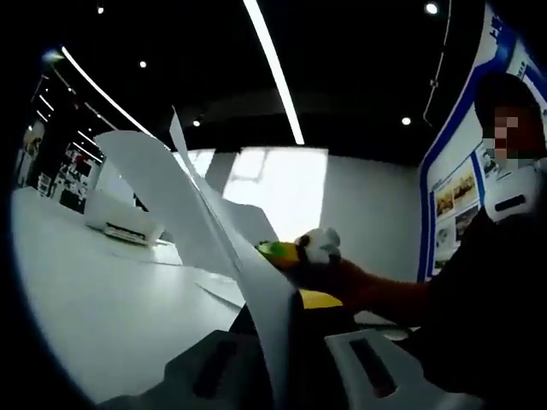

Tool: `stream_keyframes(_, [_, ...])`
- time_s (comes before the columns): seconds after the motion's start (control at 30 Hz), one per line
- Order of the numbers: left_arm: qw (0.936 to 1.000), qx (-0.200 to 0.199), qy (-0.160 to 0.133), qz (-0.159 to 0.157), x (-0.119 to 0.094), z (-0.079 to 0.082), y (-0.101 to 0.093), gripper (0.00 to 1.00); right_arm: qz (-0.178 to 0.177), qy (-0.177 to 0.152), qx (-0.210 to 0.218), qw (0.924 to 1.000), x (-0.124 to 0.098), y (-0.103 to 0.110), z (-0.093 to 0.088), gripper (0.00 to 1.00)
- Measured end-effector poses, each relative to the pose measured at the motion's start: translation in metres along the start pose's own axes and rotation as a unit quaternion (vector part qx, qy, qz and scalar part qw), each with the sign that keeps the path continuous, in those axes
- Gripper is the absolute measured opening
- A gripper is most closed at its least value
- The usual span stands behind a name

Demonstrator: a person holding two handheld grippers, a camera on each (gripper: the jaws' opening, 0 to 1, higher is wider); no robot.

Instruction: Organize the stack of printing papers by aligning and flattening the scattered papers on the table

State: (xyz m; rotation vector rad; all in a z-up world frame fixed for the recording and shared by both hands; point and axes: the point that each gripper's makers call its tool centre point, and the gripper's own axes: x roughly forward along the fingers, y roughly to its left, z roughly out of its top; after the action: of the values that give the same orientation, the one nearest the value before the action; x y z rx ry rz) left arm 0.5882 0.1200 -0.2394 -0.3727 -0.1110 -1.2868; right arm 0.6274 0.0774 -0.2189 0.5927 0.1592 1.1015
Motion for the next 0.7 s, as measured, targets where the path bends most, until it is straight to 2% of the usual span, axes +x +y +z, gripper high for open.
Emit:
stream_keyframes(0.13, [0.9999, -0.006, -0.008, 0.006, -0.002, 0.003, 0.003, 0.07, -0.014, -0.014, -0.029, 0.9994, -0.011, -0.007, 0.013, 0.11])
stream_keyframes(0.2, [0.9999, -0.008, -0.009, 0.011, -0.002, 0.003, 0.005, 0.07, -0.021, -0.021, -0.06, 0.9978, -0.017, -0.008, 0.019, 0.12])
stream_keyframes(0.33, [0.9995, -0.011, -0.015, 0.025, -0.004, 0.004, 0.011, 0.07, -0.043, -0.011, -0.13, 0.9905, -0.028, -0.01, 0.02, 0.15])
stream_keyframes(0.4, [0.9994, -0.013, -0.019, 0.025, -0.005, 0.006, 0.01, 0.07, -0.046, -0.005, -0.147, 0.988, -0.032, -0.008, 0.018, 0.19])
stream_keyframes(0.7, [0.9995, -0.013, -0.015, 0.025, -0.002, 0.003, 0.008, 0.08, -0.056, 0.005, -0.172, 0.9836, -0.05, -0.007, 0.014, 0.26])
